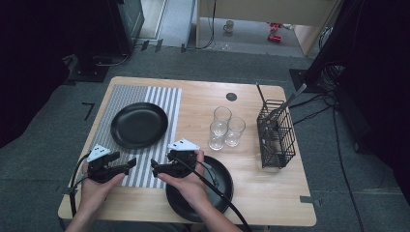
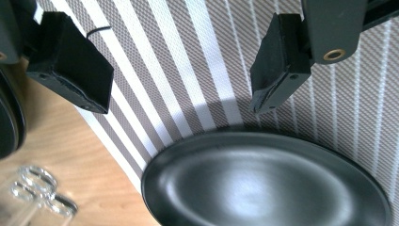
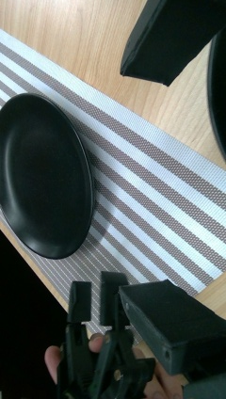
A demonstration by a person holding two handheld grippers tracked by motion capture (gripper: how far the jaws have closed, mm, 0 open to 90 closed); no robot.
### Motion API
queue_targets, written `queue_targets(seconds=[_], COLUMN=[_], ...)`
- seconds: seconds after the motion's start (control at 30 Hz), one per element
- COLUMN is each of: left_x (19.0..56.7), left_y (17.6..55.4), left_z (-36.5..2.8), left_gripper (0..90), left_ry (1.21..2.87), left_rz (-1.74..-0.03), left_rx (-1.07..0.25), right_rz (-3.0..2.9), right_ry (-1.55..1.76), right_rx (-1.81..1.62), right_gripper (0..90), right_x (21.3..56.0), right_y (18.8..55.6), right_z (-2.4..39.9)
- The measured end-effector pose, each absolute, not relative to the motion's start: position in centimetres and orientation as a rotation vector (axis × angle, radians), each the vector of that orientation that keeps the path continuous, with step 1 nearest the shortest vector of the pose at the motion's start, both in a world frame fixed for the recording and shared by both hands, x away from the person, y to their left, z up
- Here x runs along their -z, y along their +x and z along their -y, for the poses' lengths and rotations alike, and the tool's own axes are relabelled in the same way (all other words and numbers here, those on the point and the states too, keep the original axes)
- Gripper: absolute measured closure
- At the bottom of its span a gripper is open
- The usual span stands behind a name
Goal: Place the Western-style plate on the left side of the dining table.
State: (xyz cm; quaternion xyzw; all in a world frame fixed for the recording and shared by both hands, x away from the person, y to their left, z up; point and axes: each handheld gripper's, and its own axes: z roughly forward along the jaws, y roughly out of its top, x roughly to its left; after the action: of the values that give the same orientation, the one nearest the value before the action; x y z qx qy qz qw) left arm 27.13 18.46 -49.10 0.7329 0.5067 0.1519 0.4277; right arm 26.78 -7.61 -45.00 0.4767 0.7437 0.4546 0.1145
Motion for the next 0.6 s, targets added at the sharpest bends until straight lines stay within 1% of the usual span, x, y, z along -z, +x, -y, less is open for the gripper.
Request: queue_targets(seconds=[0.07, 0.3, 0.43, 0.6], left_x=[49.5, 50.7, 50.9, 51.6], left_y=[26.9, 26.7, 26.6, 26.6], left_z=[-18.1, -17.2, -16.9, -16.6], left_gripper=[22.2, 20.8, 20.7, 20.4], left_ry=[1.856, 1.925, 1.953, 1.979], left_rz=[-1.258, -1.237, -1.224, -1.222], left_rx=[-0.400, -0.405, -0.434, -0.438], right_rz=[-2.180, -2.175, -2.169, -2.145], right_ry=[1.401, 1.413, 1.405, 1.412], right_rx=[-1.339, -1.353, -1.342, -1.330], right_gripper=[0.0, 0.0, 0.0, 0.0], right_x=[45.0, 44.9, 45.0, 44.9], right_y=[26.5, 25.4, 24.9, 24.5], right_z=[7.9, 9.1, 9.7, 10.7])
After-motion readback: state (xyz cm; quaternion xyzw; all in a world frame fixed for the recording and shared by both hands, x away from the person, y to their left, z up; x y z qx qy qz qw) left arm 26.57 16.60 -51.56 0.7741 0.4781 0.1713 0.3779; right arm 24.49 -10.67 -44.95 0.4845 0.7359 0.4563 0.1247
